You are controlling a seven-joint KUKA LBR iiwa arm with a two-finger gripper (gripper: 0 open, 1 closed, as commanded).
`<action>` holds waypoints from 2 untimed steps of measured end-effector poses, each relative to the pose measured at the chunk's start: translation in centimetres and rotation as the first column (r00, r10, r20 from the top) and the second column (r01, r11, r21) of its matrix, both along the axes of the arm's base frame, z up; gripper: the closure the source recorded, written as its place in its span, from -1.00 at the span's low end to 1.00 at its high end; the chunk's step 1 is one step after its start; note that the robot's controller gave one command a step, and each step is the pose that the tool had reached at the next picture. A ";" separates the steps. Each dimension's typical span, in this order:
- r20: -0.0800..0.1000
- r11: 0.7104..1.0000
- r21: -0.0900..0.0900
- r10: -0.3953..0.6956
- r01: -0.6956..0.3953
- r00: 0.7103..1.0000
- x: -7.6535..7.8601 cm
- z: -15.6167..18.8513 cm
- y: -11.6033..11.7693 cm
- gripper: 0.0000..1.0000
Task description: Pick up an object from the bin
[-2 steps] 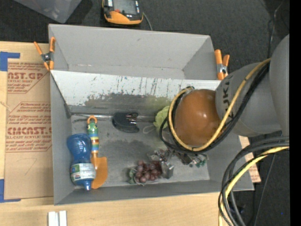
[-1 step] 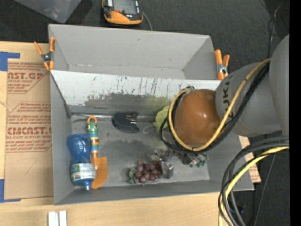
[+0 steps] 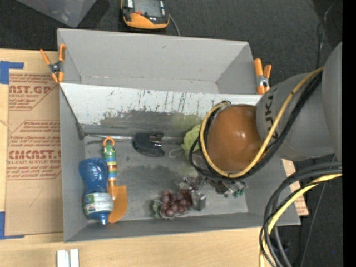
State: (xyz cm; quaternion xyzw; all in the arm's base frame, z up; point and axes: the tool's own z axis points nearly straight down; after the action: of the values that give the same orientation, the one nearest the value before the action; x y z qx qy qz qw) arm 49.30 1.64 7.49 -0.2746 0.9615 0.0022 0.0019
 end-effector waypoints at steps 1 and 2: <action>-0.003 1.000 0.000 0.000 0.000 1.000 -0.1 1.5 0.0 1.00; -0.002 1.000 0.001 0.000 0.000 1.000 -0.1 3.7 0.1 1.00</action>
Offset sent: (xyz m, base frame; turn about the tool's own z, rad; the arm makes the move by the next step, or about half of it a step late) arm -0.0009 0.0003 0.0510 0.0000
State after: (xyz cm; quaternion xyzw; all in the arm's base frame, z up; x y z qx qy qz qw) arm 49.23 1.74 11.15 -0.2745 0.9616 0.0028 0.0009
